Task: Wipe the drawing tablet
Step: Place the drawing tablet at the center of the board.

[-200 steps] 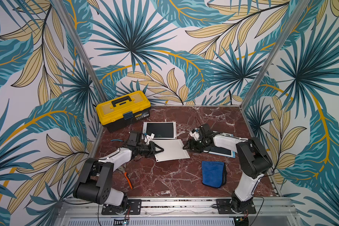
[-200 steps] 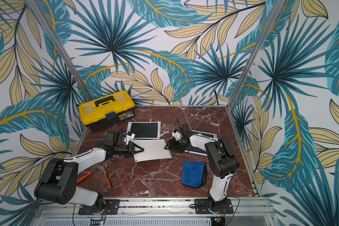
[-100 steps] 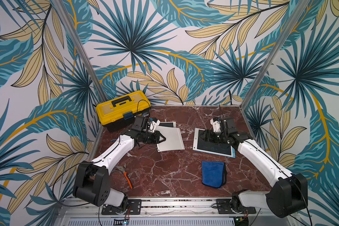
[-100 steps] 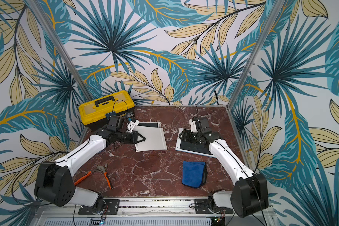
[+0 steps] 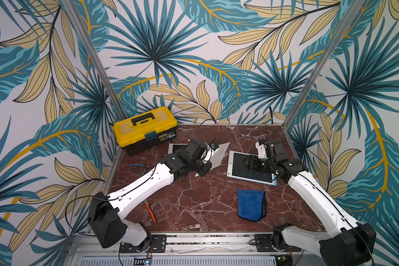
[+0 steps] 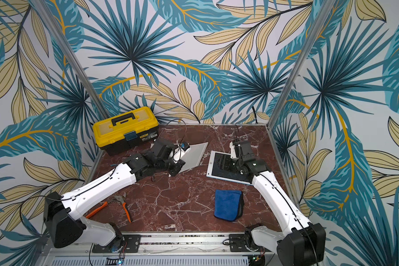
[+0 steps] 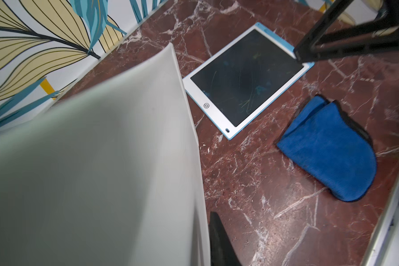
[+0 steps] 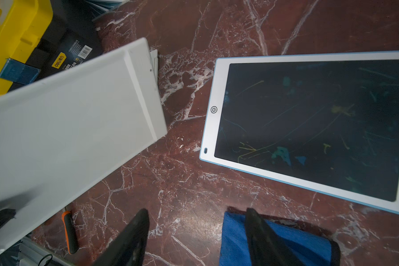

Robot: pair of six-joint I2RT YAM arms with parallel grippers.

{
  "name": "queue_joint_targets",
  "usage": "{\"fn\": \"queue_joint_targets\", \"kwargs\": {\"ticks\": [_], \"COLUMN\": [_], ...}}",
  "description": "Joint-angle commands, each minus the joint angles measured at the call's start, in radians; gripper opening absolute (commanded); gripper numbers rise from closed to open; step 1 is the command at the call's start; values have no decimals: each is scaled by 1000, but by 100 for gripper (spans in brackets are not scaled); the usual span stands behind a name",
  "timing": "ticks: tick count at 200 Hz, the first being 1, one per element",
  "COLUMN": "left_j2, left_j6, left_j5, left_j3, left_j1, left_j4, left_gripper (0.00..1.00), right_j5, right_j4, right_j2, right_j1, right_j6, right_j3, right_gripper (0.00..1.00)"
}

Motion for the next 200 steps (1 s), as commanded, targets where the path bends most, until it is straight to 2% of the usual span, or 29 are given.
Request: {"fn": "queue_joint_targets", "kwargs": {"ticks": [1, 44, 63, 92, 122, 148, 186, 200], "left_j2": [59, 341, 469, 629, 801, 905, 1011, 1026], "left_j6": [79, 253, 351, 560, 659, 739, 779, 782], "left_j5": [-193, -398, -452, -551, -562, -556, -530, -530], "left_j3": [84, 356, 453, 498, 689, 792, 811, 786], "left_j1": [-20, -64, -59, -62, -40, -30, -36, -43], "left_j4": [7, 10, 29, 263, 287, 287, 287, 289], "left_gripper": [15, 13, 13, 14, 14, 14, 14, 18], "right_j5": [55, 133, 142, 142, 138, 125, 153, 172], "right_j4": [-75, -124, -151, -175, -209, -222, -215, -212], "right_j2": [-34, -149, -197, -246, -271, -273, -271, -278], "right_j1": [-6, -9, -9, -9, -11, -11, -14, -15], "right_j6": [18, 39, 51, 63, 59, 49, 43, 46], "right_j3": [-25, -49, -52, -62, -61, -69, -66, -59], "right_gripper": [68, 68, 68, 68, 68, 68, 69, 69]}}
